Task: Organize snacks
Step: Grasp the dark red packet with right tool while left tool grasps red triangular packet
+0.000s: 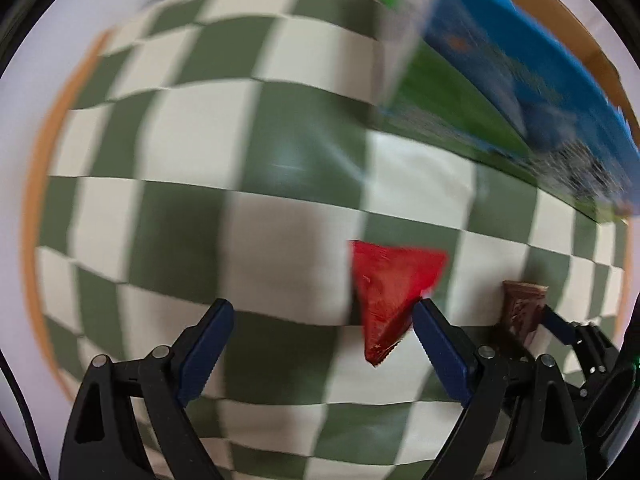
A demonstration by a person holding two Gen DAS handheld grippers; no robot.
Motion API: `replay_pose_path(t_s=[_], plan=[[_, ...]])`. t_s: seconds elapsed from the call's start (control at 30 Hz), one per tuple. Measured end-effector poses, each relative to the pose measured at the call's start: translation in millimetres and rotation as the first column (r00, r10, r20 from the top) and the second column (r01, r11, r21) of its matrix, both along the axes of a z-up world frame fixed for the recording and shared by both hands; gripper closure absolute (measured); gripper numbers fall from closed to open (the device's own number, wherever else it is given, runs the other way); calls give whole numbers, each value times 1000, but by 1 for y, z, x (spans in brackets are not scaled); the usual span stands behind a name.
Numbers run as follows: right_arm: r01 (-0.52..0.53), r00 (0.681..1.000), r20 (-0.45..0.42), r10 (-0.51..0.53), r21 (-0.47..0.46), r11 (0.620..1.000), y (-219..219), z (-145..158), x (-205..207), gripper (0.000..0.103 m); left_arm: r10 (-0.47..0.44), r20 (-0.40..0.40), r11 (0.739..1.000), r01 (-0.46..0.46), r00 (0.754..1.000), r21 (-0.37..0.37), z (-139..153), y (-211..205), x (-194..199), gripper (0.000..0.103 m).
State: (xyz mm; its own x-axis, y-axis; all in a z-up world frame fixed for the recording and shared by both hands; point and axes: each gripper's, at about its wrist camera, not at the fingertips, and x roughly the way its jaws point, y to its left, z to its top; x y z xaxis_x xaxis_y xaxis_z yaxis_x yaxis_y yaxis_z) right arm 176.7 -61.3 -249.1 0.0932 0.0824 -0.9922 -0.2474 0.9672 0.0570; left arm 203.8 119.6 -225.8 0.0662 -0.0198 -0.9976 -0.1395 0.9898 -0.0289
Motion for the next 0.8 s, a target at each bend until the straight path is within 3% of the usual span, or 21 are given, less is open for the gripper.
replay_pose_path(t_s=[0.07, 0.13, 0.2, 0.3, 0.43, 0.67, 0.8], plan=[[24, 999, -29, -24, 2, 1000, -10, -6, -2, 35, -8, -22, 1000, 8, 1000, -30, -15, -6, 6, 13], [70, 996, -54, -68, 38, 997, -16, -14, 0, 19, 6, -40, 999, -8, 999, -53, -27, -6, 12, 27], [102, 994, -46, -98, 83, 991, -18, -18, 1, 7, 20, -35, 998, -22, 999, -62, -30, -5, 16, 30], [120, 992, -37, -117, 89, 989, -16, -26, 4, 0, 18, -16, 998, -19, 1000, -62, -28, -5, 20, 31], [141, 990, -25, -139, 84, 986, -12, -39, 0, 0, -2, -33, 999, 0, 999, -44, -30, -9, 23, 31], [106, 991, -94, -97, 95, 990, -20, -49, 11, 0, 6, -61, 999, -9, 998, -49, -31, -15, 16, 31], [140, 988, -78, -135, 64, 988, -36, -39, 11, 22, 9, -75, 999, -13, 997, -51, -33, -11, 13, 31]])
